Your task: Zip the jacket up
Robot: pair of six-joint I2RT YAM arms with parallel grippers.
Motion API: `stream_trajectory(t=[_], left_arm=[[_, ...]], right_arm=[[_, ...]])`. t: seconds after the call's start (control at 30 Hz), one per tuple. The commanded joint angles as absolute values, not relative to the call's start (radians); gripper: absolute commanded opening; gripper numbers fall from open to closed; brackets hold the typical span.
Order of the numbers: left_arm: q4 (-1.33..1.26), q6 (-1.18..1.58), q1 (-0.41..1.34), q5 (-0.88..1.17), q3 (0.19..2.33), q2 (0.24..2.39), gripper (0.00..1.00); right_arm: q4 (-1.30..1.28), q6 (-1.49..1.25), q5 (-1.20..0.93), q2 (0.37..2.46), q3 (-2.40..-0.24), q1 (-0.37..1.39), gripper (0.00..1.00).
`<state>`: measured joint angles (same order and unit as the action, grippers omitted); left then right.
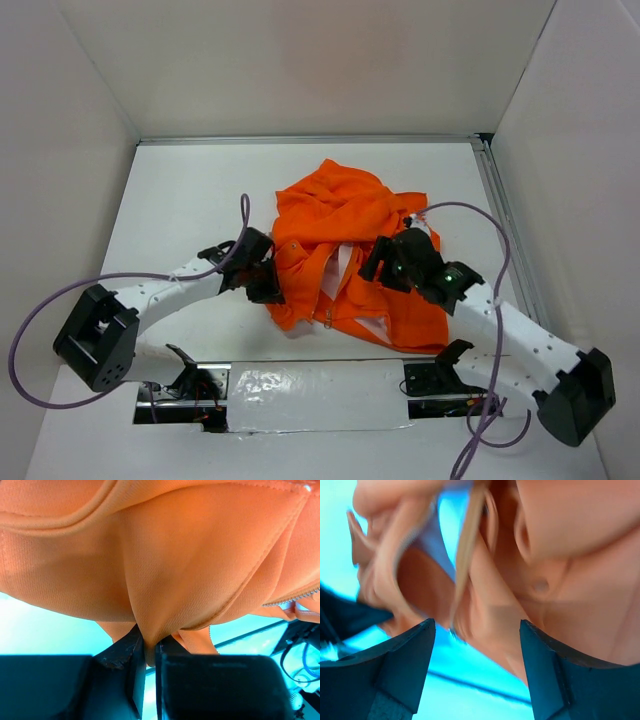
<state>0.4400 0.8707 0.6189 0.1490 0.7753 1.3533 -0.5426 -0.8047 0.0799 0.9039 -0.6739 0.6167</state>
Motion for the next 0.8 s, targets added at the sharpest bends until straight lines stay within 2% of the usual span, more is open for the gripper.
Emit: stream_trajectory(t=[0.0,0.17,0.27,0.33,0.37,0.6,0.63,0.67,0.77], left_arm=[[0.452,0.877,0.617,0.127,0.759,1.338,0.15],[0.448,0.871,0.604,0.133,0.739,1.358,0.12],[0.442,0.868,0.603,0.152,0.719,1.345,0.12],[0.433,0.865,0.6,0.159,0.701,1.321,0.13],[0.43,0.864,0.6,0.167,0.693,1.313,0.14],[0.42,0.859,0.591,0.179,0.676,1.267,0.14],[0.422,0.861,0.589,0.179,0.676,1.266,0.14],[0.42,0.859,0.589,0.184,0.675,1.266,0.14],[0.419,0.862,0.589,0.184,0.675,1.266,0.14]], right_arm=[[-0.422,-0.776,0.161,1.078,-0.782,0.621,0.75],[-0.428,-0.779,0.225,1.346,-0.971,0.62,0.7],[-0.445,-0.81,0.23,1.478,-1.034,0.618,0.62],[-0.449,-0.833,0.221,1.549,-1.055,0.621,0.48],[-0.445,-0.836,0.216,1.58,-1.071,0.626,0.37],[-0.514,-0.847,0.278,1.582,-1.127,0.635,0.18],[-0.502,-0.842,0.273,1.544,-1.105,0.635,0.07],[-0.485,-0.835,0.264,1.52,-1.091,0.638,0.0],[-0.454,-0.799,0.221,1.41,-1.045,0.64,0.0]])
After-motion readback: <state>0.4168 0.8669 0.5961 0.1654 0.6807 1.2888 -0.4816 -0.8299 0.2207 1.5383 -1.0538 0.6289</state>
